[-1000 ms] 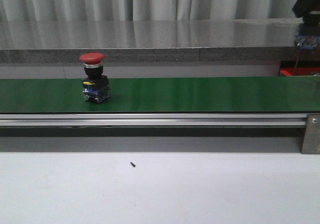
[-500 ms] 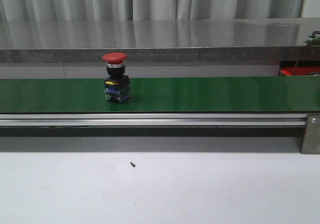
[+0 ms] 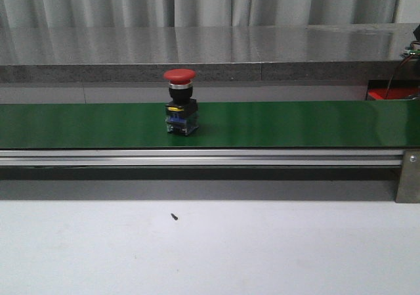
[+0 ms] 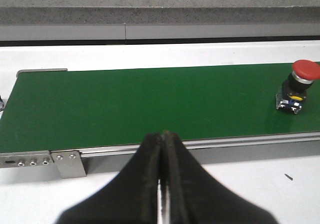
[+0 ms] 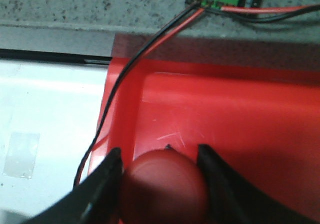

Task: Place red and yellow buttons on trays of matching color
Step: 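Lower the red button into the red tray and open the right gripper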

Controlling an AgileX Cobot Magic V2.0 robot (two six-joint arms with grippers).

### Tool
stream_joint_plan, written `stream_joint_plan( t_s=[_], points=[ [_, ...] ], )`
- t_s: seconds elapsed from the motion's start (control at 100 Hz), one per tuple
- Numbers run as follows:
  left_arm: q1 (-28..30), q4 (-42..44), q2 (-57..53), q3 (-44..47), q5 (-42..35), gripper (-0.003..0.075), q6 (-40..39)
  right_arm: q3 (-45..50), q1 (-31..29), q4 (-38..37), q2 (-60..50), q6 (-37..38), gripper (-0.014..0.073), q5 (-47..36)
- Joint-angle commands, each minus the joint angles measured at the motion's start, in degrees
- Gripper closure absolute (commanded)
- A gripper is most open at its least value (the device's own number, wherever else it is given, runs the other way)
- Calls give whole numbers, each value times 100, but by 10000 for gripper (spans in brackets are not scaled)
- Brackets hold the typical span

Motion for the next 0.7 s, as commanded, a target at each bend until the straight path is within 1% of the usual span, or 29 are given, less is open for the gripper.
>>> stream_joint_plan(
  t_s=[0.0, 0.21, 0.28, 0.35, 0.39, 0.42, 0.47, 0.54, 0.59, 0.69],
  points=[
    [-42, -112, -1, -152, -396, 740, -1, -239, -27, 164, -300, -17, 398, -294],
    [-42, -112, -1, -152, -396, 739, -1, -239, -27, 164, -66, -17, 398, -201],
    [-42, -112, -1, -152, -396, 740, -1, -239, -27, 164, -46, -17, 382, -195],
    [-42, -112, -1, -152, -396, 740, -1, -239, -27, 164, -46, -17, 316, -200],
    [-42, -112, -1, -152, -396, 740, -1, -239, -27, 164, -52, -17, 241, -194],
    [-42, -112, -1, -152, -396, 740, -1, -239, -27, 164, -58, -17, 204, -176],
    [-42, -112, -1, -152, -396, 740, -1, -239, -27, 164, -97, -17, 107, -147],
    [-42, -112, -1, -152, -396, 740, -1, -239, -27, 164, -190, -17, 16, -135],
    [-42, -112, -1, -152, -396, 740, -1, -239, -27, 164, -287, -17, -9, -148],
    [-42, -112, -1, -152, -396, 740, -1, -239, -27, 160, -557, -17, -8, -133]
  ],
)
